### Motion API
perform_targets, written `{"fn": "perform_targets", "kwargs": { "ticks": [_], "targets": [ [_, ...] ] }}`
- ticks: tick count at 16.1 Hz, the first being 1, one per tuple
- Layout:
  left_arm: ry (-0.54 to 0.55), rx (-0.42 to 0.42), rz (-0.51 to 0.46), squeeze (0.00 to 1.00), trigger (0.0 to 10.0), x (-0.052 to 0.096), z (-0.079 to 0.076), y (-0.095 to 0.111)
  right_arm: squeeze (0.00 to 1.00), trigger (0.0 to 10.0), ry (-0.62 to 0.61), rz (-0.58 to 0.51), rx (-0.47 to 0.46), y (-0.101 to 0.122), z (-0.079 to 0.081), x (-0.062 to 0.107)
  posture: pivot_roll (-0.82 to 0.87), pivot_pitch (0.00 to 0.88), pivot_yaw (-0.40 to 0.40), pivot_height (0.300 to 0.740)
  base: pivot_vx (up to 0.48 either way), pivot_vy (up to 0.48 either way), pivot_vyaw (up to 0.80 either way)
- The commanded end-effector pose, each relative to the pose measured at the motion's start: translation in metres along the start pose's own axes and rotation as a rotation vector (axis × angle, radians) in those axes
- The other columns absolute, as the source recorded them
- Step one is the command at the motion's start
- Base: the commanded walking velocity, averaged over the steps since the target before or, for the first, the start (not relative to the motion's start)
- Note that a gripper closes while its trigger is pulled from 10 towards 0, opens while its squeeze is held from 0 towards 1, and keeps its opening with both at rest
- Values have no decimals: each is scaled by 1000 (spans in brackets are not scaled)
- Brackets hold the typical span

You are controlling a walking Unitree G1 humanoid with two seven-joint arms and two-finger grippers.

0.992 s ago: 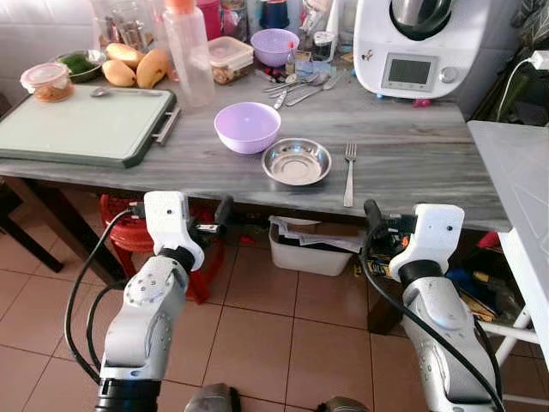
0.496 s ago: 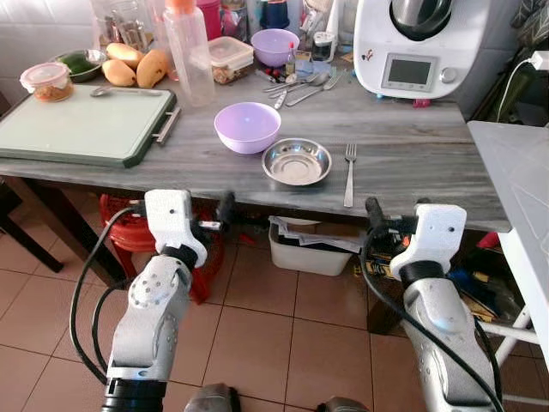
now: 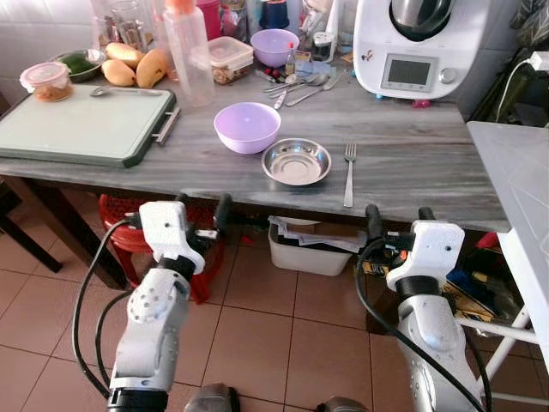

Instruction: Setting the table

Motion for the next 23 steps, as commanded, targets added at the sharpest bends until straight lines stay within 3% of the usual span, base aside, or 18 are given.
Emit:
{"fn": "perform_targets", "kwargs": {
  "ticks": [1, 4, 8, 12, 18, 23],
  "targets": [
    [5, -13, 16, 0, 10000, 2, 4, -5, 0, 10000, -20, 21, -29, -6, -3, 1, -17, 0, 32, 740, 0, 0, 0],
    [-34, -13, 20, 0, 10000, 2, -1, -4, 0, 10000, -35, 48, -64, -11, -3, 1, -17, 0, 32, 740, 0, 0, 0],
    [-58, -11, 24, 0, 10000, 4, -7, -4, 0, 10000, -28, 50, -66, -12, -3, 2, -18, 0, 27, 740, 0, 0, -800],
    [-28, 4, 53, 0, 10000, 4, -3, -9, 0, 10000, -22, 60, -67, -14, -3, 2, -16, 0, 20, 740, 0, 0, 0],
    [-26, 9, 58, 0, 10000, 0, -4, -10, 0, 10000, -22, 58, -52, -13, -4, -3, -21, 0, 20, 740, -297, 0, 0],
    [-1, -25, 42, 0, 10000, -1, 7, -1, 0, 10000, -69, 60, -41, -14, -18, -3, -9, 0, 23, 740, -304, 0, 0]
  ]
}}
Point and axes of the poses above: a point about 5 cm out from each wrist's last joint towards the gripper, its own x axis pointing back from the gripper into the wrist, its own y axis along the axis of the wrist's last joint, z = x × y, the point moved 6 cm from there along -x, pointing out of the wrist towards the gripper, and after that the axes turned 1 degree about -x, right-handed, at the moved point
